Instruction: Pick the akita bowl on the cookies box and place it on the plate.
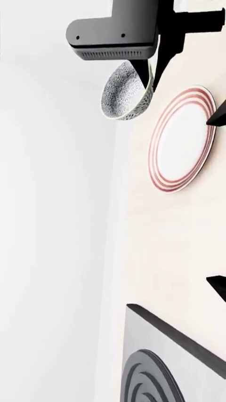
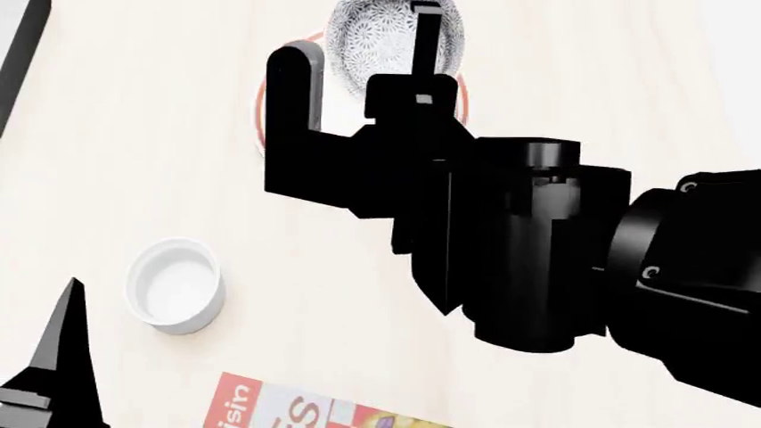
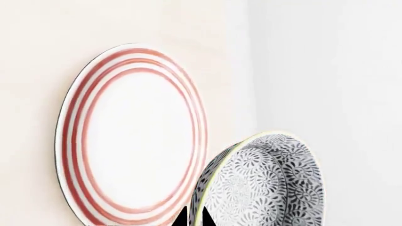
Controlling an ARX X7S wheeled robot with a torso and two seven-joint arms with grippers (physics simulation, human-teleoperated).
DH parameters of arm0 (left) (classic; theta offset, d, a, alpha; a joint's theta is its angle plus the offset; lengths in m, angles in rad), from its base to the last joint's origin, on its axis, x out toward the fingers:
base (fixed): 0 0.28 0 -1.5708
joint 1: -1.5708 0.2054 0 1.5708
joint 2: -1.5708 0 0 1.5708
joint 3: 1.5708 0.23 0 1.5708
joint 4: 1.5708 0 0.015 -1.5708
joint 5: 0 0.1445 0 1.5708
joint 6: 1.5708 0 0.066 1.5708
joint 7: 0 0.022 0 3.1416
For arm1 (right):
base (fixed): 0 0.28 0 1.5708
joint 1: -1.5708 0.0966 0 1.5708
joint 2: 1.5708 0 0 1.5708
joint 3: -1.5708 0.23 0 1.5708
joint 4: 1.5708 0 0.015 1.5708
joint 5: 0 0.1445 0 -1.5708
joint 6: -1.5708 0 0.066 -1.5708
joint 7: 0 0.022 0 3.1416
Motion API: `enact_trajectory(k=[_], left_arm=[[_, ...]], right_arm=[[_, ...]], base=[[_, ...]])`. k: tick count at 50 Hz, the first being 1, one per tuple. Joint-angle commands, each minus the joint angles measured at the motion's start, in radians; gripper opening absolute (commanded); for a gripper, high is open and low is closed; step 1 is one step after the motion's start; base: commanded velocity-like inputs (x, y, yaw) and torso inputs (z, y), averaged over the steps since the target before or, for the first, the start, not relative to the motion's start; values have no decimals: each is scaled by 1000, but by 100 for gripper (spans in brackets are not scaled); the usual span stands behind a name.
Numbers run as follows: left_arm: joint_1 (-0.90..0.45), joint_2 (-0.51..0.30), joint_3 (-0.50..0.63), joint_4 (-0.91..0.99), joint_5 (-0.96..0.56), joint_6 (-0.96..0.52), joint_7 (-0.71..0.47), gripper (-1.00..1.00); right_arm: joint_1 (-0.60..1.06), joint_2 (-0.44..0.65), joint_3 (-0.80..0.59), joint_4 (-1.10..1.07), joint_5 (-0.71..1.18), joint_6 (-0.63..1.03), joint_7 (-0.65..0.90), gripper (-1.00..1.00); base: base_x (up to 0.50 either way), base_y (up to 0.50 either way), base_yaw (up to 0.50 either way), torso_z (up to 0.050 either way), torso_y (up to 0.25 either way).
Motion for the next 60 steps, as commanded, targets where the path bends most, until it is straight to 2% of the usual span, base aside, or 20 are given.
enact_trajectory(k=[1, 12, 19, 32, 45, 60], left_arm=[[-3, -2, -1, 1, -7, 1, -3, 100], [-1, -3, -6, -4, -8, 5, -8, 100], [-1, -2, -4, -7, -6, 9, -9, 100], [12, -9, 0, -13, -21, 32, 19, 100], [12, -7, -14, -21, -42, 51, 25, 100], [6, -10, -14, -16, -49, 31, 1, 100]], right_arm=[[-35, -49, 41, 139, -38, -48, -46, -100], [-78, -104, 76, 280, -44, -99, -106, -100], [-80, -116, 87, 263, -45, -101, -106, -100], [-182, -216, 116, 531, -76, -183, -164, -100], [-221, -239, 119, 580, -97, -204, -182, -100], [-278, -280, 137, 694, -118, -246, -219, -100]], base=[[0, 0, 0, 0, 0], [0, 0, 0, 0, 1], [0, 0, 0, 0, 0], [0, 0, 0, 0, 1], [0, 0, 0, 17, -169], [0, 0, 0, 0, -3]])
